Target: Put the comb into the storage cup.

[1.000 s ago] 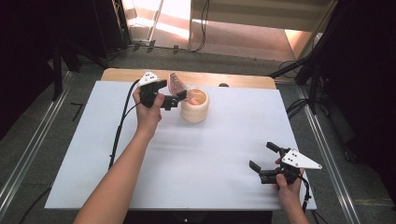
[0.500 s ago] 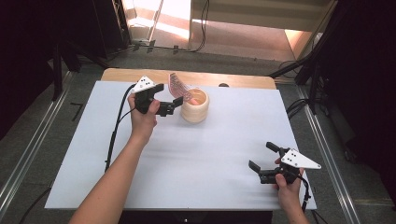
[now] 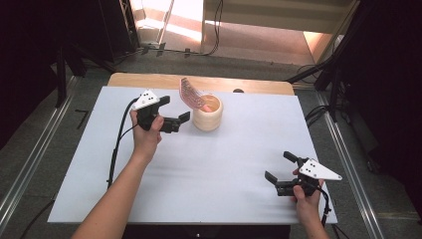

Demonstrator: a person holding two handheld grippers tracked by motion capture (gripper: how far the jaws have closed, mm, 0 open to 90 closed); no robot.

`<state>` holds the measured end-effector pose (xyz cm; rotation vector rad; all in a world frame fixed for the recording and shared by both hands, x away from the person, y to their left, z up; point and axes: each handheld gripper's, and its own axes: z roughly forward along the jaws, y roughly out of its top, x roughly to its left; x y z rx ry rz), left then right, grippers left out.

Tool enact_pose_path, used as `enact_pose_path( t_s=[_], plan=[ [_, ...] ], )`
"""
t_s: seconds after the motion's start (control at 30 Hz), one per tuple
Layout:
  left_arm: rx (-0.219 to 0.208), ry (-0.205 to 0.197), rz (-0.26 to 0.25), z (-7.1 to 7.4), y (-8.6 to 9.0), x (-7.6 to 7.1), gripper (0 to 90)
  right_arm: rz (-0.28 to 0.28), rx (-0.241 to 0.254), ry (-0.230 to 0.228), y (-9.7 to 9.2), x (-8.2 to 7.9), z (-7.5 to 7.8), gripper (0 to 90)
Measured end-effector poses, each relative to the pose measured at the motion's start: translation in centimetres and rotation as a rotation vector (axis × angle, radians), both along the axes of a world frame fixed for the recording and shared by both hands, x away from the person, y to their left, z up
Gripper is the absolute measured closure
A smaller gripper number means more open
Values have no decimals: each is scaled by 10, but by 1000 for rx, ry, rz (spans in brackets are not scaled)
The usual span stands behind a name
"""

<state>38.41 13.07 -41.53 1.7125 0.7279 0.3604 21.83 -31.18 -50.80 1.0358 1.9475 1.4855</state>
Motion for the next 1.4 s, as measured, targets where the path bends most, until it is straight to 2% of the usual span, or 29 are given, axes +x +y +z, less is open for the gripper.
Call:
enact_pose_path(
  t_s=[0.4, 0.5, 0.57, 1.4],
  plan=[
    [-26, -24, 11, -2, 24, -21, 0, -3, -3, 1, 0, 0, 0, 0],
    [-24, -28, 7, -2, 29, -27, 0, -4, -1, 0, 1, 0, 0, 0],
    [-7, -38, 6, -2, 31, -32, 0, -4, -2, 0, 0, 0, 0, 0],
    [7, -59, 10, -13, 60, -73, 0, -10, -4, 4, 1, 0, 0, 0]
  ],
)
